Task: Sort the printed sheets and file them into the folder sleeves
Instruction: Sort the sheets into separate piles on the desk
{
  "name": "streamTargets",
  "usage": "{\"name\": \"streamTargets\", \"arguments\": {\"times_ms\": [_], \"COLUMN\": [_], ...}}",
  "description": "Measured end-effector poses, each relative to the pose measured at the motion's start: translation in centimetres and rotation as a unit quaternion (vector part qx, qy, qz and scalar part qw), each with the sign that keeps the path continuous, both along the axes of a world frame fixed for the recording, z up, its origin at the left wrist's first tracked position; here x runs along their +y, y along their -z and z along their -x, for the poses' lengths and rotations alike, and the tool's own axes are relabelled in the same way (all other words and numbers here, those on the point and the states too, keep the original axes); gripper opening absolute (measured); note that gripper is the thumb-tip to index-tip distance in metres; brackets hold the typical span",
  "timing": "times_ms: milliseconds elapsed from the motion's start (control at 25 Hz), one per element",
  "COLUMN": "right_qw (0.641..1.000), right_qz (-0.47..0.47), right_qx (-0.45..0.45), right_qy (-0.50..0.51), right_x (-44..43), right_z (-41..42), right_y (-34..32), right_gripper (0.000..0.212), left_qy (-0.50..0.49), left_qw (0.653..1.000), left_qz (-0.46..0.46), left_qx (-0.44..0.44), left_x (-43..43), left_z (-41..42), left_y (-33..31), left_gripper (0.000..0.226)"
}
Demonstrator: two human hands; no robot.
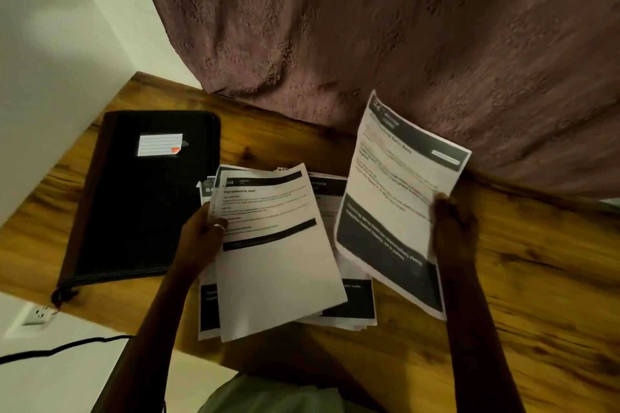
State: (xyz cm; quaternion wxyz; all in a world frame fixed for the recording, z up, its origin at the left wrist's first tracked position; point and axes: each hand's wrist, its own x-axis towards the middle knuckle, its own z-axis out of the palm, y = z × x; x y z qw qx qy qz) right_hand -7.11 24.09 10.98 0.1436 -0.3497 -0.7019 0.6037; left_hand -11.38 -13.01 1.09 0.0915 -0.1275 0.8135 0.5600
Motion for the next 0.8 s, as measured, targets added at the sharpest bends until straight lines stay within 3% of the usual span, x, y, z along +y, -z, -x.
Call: {"name": "streamTargets", "arguments": {"times_ms": [160, 320, 440, 560, 680, 800], "right_qw": [0.985, 0.952, 0.955, 0.930, 0.929, 0.951], "right_qz": [-0.134, -0.254, -0.229, -0.272, -0.237, -0.145], "right_qx": [-0.048, -0.069, -0.033, -0.034, -0.058, -0.063], "right_qy": [-0.093, -0.158, -0.187, -0.244, -0.279, -0.266], "right_x": [-1.2, -5.1, -7.4, -8.6, -9.1, -8.6], "right_z": [0.0, 0.2, 0.4, 0.9, 1.1, 1.3], "right_y": [4.5, 7.9, 10.2, 11.3, 12.1, 11.2], "right_gripper": [0.020, 0.032, 0.042, 0.036, 0.038, 0.049], "left_qy": [0.027, 0.034, 0.031, 0.039, 0.050, 0.046], "left_qw": [0.999, 0.995, 0.992, 0.988, 0.984, 0.981], "left_qz": [-0.043, -0.089, -0.120, -0.147, -0.168, -0.186], "left_qx": [-0.007, -0.027, -0.039, -0.028, -0.009, -0.012], "left_x": [1.9, 2.6, 2.8, 3.4, 4.0, 3.9], "left_z": [-0.2, -0.7, -0.9, -1.1, -1.4, -1.4], "left_y": [-0.2, 0.0, -0.1, -0.7, -1.1, -1.6], "left_gripper": [0.028, 0.026, 0.027, 0.036, 0.074, 0.061]}}
